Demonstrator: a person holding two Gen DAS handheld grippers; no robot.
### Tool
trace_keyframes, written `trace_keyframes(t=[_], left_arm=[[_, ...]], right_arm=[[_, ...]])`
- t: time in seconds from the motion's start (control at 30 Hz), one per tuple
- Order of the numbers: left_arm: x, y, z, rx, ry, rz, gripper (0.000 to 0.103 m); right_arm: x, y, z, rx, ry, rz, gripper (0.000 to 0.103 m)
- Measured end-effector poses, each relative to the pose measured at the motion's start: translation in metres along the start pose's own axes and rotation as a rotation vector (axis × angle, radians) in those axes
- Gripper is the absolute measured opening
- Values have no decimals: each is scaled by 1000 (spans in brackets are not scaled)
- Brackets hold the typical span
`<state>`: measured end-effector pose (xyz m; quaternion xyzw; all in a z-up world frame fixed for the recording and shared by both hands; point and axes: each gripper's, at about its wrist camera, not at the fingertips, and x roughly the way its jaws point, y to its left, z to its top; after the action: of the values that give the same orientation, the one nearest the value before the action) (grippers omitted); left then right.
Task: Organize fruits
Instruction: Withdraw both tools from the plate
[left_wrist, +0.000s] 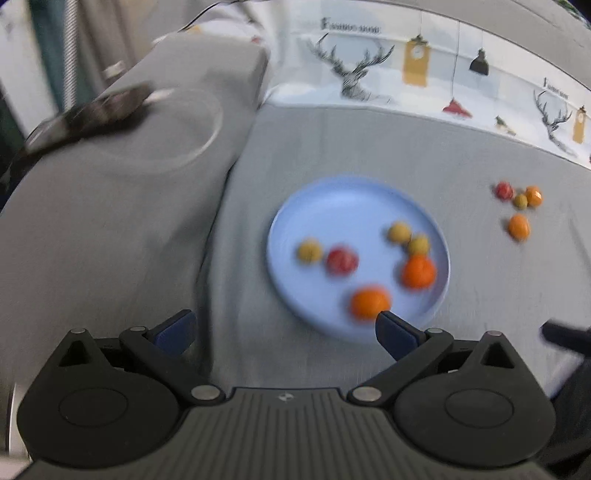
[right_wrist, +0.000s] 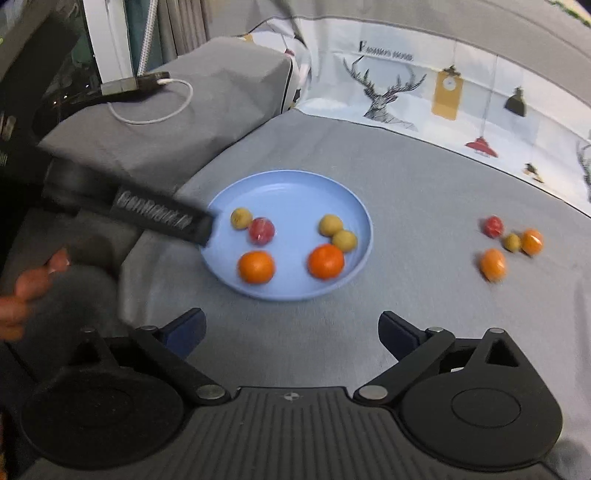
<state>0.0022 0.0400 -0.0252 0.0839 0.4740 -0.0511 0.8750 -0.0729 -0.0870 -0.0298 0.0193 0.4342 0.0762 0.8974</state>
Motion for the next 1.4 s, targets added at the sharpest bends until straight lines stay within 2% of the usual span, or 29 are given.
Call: trace_keyframes(t=[0.07,0.23,0.5,0.9,1.4], left_arm=[[-15,3,-17,5,12,7,103],[-47,-1,-43,24,-21,33,103],[-84,-9,-53,18,-103,44,103],[-111,-12,-60,22,-153,63,103],[-119,-11,-65,26,-173,63,103]], right_arm=[[-22,3,-8,18,-30,-16,100],[-62,10,-19,26,-127,-54,102],[-101,19,-37,-3,-206,-63,102],[-127,24,-44,-3,-274,-68,102],[-136,28,-48,-16,-287,-77,102]])
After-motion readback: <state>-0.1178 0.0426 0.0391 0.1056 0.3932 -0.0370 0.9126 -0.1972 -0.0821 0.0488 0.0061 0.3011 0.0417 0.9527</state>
